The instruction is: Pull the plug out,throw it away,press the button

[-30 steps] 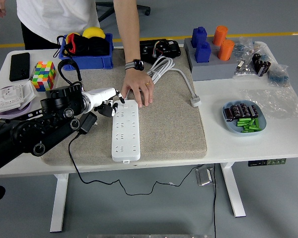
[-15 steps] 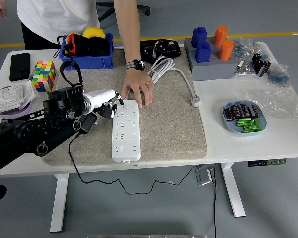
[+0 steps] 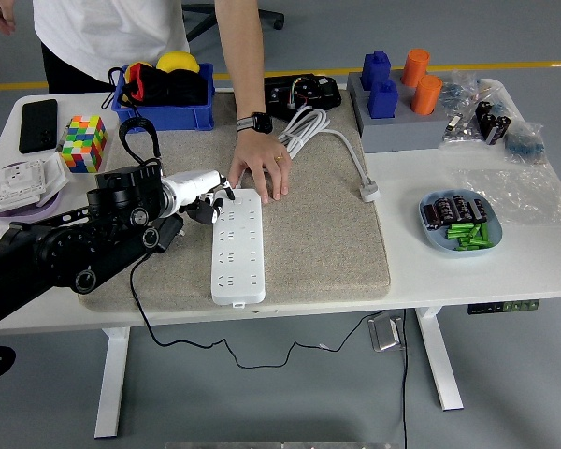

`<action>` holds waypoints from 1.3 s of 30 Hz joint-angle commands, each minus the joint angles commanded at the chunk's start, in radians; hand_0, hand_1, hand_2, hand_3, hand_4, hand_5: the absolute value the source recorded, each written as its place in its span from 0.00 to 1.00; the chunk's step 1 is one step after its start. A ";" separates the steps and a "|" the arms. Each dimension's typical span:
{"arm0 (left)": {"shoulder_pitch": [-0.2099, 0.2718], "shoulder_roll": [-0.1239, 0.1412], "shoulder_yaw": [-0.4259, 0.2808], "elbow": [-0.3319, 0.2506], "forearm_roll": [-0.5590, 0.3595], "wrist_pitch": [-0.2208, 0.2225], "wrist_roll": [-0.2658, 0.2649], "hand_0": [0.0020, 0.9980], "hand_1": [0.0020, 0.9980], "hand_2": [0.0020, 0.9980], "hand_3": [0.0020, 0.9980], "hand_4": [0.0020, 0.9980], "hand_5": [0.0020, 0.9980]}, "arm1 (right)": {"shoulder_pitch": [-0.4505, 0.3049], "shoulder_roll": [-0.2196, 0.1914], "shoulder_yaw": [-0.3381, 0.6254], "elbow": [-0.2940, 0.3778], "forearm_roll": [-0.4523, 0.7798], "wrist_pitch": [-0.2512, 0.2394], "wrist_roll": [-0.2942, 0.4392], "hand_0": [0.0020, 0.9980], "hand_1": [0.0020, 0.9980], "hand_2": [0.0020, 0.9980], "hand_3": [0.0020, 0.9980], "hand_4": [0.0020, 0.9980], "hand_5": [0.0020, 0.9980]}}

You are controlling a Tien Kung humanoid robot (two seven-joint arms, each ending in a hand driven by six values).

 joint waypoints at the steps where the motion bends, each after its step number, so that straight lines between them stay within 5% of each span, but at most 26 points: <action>1: 0.001 0.000 0.003 -0.004 -0.002 0.000 -0.001 0.04 0.00 0.15 0.77 0.10 0.00 | -0.001 0.000 0.000 0.000 0.000 0.000 0.000 0.79 0.74 0.74 0.74 0.79 0.76; 19: -0.008 0.004 -0.009 -0.021 0.016 0.003 0.002 0.04 0.00 0.15 0.76 0.10 0.00 | -0.003 0.001 0.005 -0.001 -0.002 0.000 -0.001 0.79 0.74 0.74 0.74 0.79 0.76; 33: 0.097 0.054 -0.296 -0.153 0.112 0.022 -0.022 0.04 0.00 0.15 0.76 0.09 0.00 | -0.006 0.005 0.008 0.001 -0.003 0.000 0.000 0.79 0.74 0.74 0.74 0.79 0.76; 34: 0.109 0.058 -0.326 -0.161 0.125 0.030 -0.035 0.07 0.07 0.15 0.73 0.42 0.00 | -0.006 0.006 0.009 0.001 -0.004 0.000 0.000 0.79 0.74 0.74 0.74 0.79 0.76; 39: 0.182 0.071 -0.479 -0.190 0.167 0.053 -0.059 0.07 0.07 0.15 0.73 0.42 0.00 | -0.007 0.006 0.010 0.001 -0.005 0.000 0.000 0.79 0.74 0.74 0.74 0.79 0.76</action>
